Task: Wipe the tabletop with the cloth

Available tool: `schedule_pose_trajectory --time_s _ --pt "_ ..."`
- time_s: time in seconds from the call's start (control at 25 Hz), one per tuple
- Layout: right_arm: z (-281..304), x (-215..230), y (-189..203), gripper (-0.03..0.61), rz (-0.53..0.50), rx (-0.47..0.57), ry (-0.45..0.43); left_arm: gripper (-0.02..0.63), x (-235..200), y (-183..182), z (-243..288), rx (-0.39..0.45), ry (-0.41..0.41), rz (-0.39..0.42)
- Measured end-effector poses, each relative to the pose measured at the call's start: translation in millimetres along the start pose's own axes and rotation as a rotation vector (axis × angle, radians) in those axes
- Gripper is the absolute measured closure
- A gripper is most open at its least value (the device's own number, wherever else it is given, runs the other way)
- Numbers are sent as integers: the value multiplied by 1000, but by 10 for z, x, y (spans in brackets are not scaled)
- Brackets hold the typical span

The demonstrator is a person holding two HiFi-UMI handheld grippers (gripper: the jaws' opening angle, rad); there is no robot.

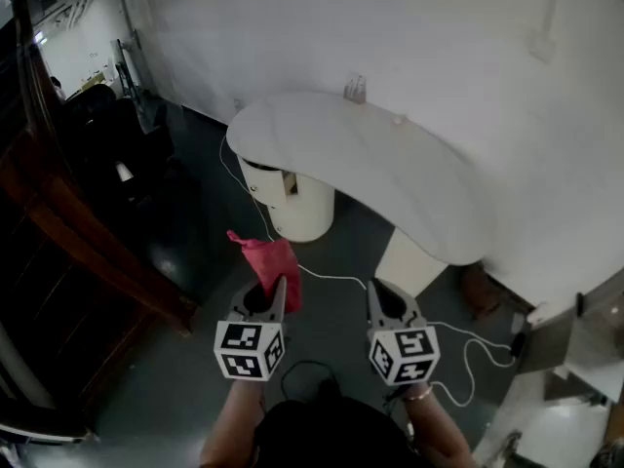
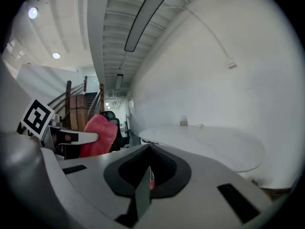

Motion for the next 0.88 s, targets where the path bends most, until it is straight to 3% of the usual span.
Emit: schedule_pose_trajectory --time_s 0.44,0.88 --pt "92 200 -67 575 16 24 25 569 -10 -4 204 -15 -6 -26" --pt "415 437 -168 575 26 9 86 569 -128 -114 755 -44 46 -24"
Point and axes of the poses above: the fingertips, and each gripper's own axes: z forward along the fingers, x to its right, y out of its underside, the point moved 1 cm from there along -z, backward along the fingers, and after that the axes turned 2 degrees about y, right-handed, at the moved point
